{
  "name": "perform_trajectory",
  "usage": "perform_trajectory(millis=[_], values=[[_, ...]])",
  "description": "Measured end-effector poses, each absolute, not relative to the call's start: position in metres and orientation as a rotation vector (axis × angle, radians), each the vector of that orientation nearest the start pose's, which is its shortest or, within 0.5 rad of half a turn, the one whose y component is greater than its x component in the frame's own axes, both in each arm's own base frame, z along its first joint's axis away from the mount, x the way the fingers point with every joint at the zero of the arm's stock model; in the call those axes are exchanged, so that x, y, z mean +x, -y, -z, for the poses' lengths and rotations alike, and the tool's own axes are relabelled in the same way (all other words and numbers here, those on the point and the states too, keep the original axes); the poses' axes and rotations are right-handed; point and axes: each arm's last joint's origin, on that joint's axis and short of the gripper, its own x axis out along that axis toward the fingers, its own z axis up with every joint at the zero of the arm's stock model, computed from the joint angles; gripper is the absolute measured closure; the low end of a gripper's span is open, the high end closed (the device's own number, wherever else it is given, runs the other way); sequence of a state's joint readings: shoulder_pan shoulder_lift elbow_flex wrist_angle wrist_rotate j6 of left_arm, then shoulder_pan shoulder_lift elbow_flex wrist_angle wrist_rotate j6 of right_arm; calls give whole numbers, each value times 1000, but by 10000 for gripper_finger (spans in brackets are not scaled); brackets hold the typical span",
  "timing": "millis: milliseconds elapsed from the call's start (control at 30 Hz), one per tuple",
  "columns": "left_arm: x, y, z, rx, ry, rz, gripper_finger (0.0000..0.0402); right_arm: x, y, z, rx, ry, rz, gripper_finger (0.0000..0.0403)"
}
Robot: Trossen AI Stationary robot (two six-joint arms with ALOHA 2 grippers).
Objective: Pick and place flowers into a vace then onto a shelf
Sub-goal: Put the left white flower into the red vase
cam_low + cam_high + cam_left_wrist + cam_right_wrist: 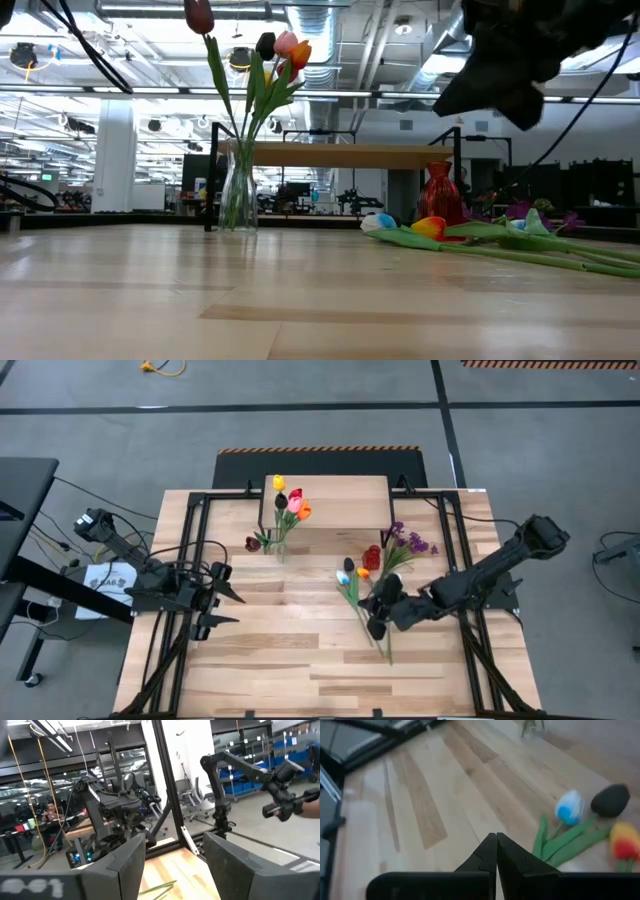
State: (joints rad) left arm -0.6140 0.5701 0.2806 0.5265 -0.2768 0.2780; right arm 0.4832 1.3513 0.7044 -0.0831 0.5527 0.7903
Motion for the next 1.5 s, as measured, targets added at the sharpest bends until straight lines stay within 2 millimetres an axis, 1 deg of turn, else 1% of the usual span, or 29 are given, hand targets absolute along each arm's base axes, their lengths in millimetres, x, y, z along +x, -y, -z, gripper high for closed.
perform_trajectory(millis=[67,167,267,400,600,733,900,1033,1133,1267,1500], values=[[121,76,-255,180,249,304,210,240,-117,-197,422,-546,306,402],[122,76,-254,188,236,307,210,241,-126,-179,405,-603,311,400],[121,76,-254,218,246,302,210,245,-130,-160,394,-652,347,398],[121,75,-258,254,291,288,210,256,-133,-138,379,-664,359,397],[122,76,-254,205,245,304,210,269,-139,-123,324,-705,370,391],[124,78,-251,150,212,336,210,277,-141,-121,283,-732,378,368],[129,83,-245,151,169,357,210,282,-128,-123,255,-779,444,330],[135,86,-240,165,139,360,210,287,-117,-123,265,-800,474,310],[138,89,-237,167,131,361,210,288,-109,-121,267,-826,495,304],[140,90,-235,175,122,361,210,289,-104,-121,250,-833,498,301],[140,90,-240,204,179,351,210,290,-97,-120,259,-879,485,300]])
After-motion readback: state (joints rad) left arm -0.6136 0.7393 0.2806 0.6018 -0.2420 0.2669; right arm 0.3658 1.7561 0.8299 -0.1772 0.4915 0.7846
